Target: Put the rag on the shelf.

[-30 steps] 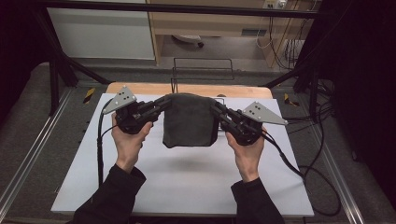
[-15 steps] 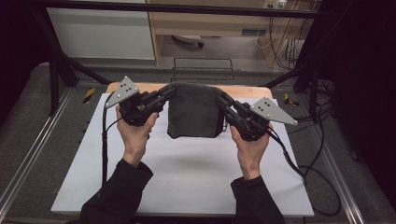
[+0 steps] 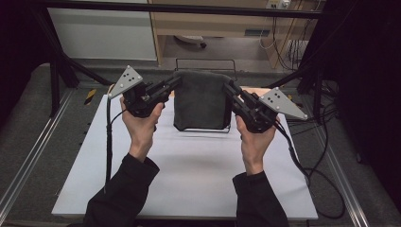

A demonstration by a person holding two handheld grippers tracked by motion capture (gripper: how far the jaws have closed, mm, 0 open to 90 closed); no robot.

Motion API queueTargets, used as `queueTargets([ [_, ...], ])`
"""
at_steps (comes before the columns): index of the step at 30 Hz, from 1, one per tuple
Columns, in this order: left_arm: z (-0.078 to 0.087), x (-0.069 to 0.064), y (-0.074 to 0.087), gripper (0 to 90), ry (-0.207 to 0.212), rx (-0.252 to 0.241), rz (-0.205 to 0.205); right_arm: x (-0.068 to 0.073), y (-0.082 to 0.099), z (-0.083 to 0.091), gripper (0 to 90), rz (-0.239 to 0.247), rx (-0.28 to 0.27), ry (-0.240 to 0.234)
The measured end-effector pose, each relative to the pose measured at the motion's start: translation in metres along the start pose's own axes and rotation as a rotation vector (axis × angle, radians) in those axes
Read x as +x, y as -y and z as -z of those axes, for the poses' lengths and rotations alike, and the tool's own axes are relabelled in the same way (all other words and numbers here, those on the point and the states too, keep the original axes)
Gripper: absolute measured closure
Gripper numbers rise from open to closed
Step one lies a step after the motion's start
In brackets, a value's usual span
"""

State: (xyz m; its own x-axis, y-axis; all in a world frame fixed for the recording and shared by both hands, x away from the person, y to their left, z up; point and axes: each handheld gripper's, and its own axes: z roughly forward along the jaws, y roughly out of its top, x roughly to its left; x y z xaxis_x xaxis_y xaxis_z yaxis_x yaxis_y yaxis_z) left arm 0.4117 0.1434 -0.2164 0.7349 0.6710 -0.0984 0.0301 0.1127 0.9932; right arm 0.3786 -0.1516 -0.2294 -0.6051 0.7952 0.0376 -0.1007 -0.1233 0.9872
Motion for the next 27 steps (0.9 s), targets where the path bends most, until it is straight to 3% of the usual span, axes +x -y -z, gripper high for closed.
queueTargets([
  [8,-0.01,0.003,-0.016,80.8,0.002,-0.023,0.005,-0.004,-0.016,-0.009,80.1,0.017,-0.025,0.017],
  [27,-0.032,0.005,-0.062,80.8,-0.028,-0.047,-0.04,-0.02,-0.056,-0.033,80.2,0.027,-0.086,0.045],
])
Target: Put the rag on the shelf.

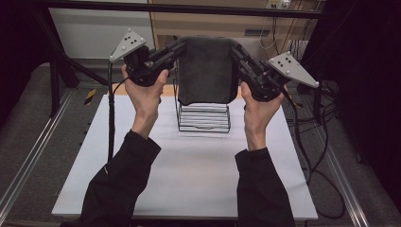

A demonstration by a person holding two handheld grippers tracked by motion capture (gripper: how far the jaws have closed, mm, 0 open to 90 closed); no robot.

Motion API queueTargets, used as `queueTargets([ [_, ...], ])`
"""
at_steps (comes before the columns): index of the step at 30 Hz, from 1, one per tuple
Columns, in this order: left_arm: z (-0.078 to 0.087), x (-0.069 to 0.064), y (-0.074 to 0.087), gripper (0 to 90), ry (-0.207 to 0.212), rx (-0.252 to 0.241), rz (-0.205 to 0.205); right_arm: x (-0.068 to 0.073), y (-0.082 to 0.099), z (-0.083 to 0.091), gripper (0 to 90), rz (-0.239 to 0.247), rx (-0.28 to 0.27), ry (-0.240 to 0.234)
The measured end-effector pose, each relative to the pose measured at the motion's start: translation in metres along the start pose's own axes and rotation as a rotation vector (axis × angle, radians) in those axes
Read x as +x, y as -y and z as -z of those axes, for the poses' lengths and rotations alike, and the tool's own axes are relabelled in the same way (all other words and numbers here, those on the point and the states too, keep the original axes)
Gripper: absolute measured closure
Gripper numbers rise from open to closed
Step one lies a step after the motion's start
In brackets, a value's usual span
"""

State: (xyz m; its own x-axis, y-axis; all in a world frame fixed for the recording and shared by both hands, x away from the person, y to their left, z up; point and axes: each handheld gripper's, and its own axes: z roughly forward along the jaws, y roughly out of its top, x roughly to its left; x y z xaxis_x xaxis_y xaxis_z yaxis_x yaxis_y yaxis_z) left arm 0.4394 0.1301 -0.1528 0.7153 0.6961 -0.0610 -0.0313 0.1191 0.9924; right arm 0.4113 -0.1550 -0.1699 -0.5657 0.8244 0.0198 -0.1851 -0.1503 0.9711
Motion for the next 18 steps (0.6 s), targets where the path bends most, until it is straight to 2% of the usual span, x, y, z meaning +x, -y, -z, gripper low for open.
queueTargets([
  [6,-0.008,0.006,-0.013,80.8,-0.002,-0.008,-0.003,-0.003,-0.012,-0.011,80.3,0.013,-0.008,0.002],
  [8,-0.01,0.009,-0.017,80.8,0.0,-0.009,0.008,-0.004,-0.016,-0.014,80.2,0.018,-0.008,0.0],
  [18,-0.022,0.021,-0.031,80.8,-0.028,-0.01,-0.011,-0.015,-0.026,-0.038,80.3,0.018,-0.009,0.001],
])
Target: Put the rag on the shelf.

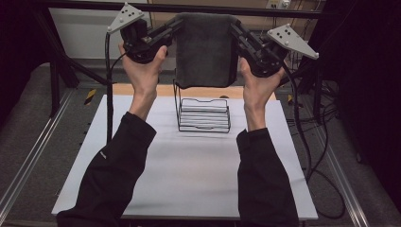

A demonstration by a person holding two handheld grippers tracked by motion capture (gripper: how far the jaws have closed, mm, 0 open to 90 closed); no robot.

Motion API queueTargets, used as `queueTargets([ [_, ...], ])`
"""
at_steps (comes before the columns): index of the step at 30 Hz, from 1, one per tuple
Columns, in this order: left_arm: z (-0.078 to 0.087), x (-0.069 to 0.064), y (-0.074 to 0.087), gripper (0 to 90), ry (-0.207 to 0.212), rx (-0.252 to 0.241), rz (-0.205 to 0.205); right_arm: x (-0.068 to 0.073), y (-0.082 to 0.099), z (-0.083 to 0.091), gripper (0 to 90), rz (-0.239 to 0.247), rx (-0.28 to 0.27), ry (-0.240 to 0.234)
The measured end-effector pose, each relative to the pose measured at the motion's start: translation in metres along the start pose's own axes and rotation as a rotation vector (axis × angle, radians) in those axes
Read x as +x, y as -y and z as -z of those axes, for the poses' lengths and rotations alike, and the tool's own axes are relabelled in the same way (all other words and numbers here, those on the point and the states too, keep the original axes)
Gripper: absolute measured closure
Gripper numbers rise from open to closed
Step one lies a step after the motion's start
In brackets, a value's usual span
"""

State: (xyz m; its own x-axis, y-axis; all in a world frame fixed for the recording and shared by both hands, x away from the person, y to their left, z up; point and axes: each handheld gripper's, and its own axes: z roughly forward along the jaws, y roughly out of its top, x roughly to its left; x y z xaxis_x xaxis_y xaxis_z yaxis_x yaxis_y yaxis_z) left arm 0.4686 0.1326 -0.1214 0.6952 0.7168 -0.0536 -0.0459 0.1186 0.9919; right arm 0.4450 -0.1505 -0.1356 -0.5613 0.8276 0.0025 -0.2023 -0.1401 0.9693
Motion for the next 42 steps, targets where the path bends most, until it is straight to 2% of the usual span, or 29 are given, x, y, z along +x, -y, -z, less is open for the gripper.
queueTargets([
  [4,-0.004,0.005,-0.004,80.8,-0.007,-0.005,0.007,-0.002,-0.003,-0.008,80.3,0.014,-0.001,-0.001],
  [10,-0.012,0.009,-0.011,80.8,-0.023,-0.004,-0.012,-0.008,-0.007,-0.02,80.4,0.028,-0.005,0.006],
  [16,-0.02,0.015,-0.013,80.8,-0.023,-0.016,-0.006,-0.014,-0.012,-0.029,80.5,0.039,-0.009,0.013],
  [20,-0.026,0.021,-0.009,80.9,-0.033,-0.004,-0.007,-0.017,-0.01,-0.035,80.5,0.058,-0.002,0.016],
  [26,-0.036,0.033,-0.002,80.9,-0.035,0.01,0.022,-0.024,-0.005,-0.045,80.5,0.079,0.023,0.023],
  [33,-0.043,0.04,0.006,80.9,-0.047,0.042,0.003,-0.03,0.004,-0.053,80.5,0.089,0.042,0.026],
  [37,-0.044,0.042,0.018,80.9,-0.04,0.054,0.009,-0.033,0.015,-0.051,80.5,0.076,0.056,0.021],
  [42,-0.042,0.041,0.027,80.9,-0.039,0.09,-0.015,-0.034,0.027,-0.046,80.5,0.067,0.079,0.017],
])
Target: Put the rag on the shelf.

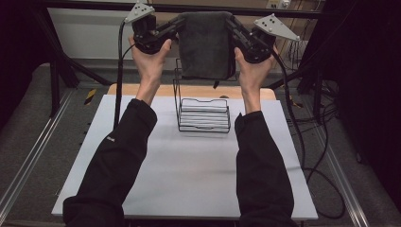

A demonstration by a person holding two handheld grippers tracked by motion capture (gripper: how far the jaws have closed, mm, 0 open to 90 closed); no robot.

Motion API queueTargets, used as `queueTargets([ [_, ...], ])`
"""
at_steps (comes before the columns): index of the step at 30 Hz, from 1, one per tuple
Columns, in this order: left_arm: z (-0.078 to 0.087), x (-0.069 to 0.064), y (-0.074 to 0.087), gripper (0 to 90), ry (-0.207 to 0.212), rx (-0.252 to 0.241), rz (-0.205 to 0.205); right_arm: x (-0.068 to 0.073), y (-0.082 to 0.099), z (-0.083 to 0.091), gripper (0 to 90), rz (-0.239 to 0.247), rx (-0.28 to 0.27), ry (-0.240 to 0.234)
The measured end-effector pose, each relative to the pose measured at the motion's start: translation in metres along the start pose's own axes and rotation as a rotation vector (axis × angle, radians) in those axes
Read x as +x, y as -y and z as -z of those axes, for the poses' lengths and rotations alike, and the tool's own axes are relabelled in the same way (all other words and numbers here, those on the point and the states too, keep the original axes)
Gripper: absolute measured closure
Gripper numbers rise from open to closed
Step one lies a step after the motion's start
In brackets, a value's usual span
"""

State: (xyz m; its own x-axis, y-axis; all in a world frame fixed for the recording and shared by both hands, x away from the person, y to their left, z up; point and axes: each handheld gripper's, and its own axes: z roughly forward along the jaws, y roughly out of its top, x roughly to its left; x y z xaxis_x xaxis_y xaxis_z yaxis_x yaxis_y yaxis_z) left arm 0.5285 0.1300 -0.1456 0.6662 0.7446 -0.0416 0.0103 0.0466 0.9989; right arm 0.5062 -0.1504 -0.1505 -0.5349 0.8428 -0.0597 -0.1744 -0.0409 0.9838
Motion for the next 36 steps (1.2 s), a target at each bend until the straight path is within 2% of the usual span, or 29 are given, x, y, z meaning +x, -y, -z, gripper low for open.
queueTargets([
  [11,0.005,0.001,0.018,80.9,0.007,0.058,-0.024,0.003,0.017,0.006,80.5,0.004,0.051,-0.008],
  [18,0.011,-0.001,0.032,80.9,0.016,0.09,-0.031,0.004,0.034,0.012,80.5,-0.028,0.082,-0.021],
  [21,0.015,-0.003,0.037,80.9,0.036,0.093,-0.024,0.005,0.039,0.017,80.4,-0.035,0.089,-0.028],
  [23,0.017,-0.005,0.041,80.9,0.045,0.11,-0.033,0.005,0.043,0.02,80.4,-0.046,0.1,-0.031],
  [29,0.018,-0.009,0.053,80.9,0.054,0.131,-0.03,0.005,0.052,0.03,80.4,-0.057,0.133,-0.045],
  [36,0.024,-0.014,0.057,80.9,0.082,0.144,-0.039,0.005,0.056,0.042,80.3,-0.064,0.15,-0.07],
])
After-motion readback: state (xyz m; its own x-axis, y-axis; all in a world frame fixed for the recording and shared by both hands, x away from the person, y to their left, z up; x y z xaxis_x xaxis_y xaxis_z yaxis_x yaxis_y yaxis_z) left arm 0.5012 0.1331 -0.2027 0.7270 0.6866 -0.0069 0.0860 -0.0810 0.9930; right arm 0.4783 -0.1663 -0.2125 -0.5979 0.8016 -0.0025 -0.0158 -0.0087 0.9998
